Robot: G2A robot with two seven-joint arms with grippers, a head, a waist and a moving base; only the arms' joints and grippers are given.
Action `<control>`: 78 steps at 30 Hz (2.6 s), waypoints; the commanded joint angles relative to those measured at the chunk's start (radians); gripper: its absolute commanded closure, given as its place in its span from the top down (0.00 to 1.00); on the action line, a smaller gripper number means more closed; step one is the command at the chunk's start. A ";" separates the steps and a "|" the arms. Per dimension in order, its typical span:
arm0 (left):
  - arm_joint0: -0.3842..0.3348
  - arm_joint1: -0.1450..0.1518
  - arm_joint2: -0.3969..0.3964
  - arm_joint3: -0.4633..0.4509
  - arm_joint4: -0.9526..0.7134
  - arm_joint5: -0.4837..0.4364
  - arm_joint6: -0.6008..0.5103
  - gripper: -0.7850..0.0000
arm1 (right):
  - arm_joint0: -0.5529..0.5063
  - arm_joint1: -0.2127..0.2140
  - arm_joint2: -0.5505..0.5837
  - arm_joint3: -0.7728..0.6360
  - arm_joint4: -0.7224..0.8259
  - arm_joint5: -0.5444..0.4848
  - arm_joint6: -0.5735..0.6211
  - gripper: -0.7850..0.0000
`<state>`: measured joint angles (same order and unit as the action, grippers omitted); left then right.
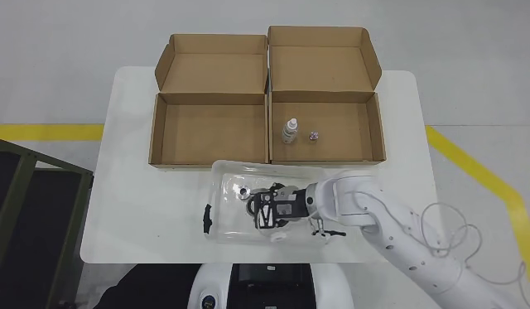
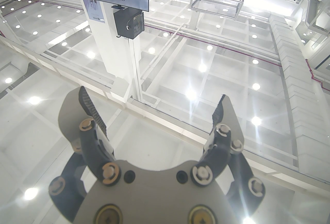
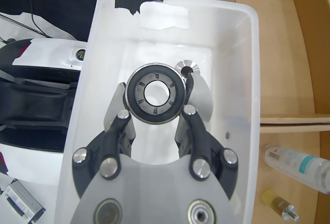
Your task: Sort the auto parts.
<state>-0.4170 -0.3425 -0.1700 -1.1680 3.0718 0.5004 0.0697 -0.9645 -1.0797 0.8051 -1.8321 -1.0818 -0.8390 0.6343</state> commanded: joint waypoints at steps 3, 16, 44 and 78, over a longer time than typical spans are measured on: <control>0.000 0.000 0.000 0.000 0.000 0.000 0.000 1.00 | -0.018 0.009 0.045 -0.038 0.012 0.005 -0.041 0.00; 0.000 0.000 0.000 0.000 0.000 0.000 0.000 1.00 | -0.081 0.027 0.181 -0.107 0.040 0.008 -0.277 0.00; 0.000 0.000 0.000 0.000 0.000 0.000 0.000 1.00 | -0.102 0.046 0.425 -0.167 0.169 -0.040 -0.555 0.00; 0.000 0.000 0.000 0.000 0.000 0.000 0.000 1.00 | -0.106 0.043 0.444 -0.151 0.159 -0.058 -0.564 0.00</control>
<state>-0.4170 -0.3425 -0.1700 -1.1680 3.0718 0.5004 0.0697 -1.0757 -1.0362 1.2561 -1.9858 -0.9209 -0.8974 0.0609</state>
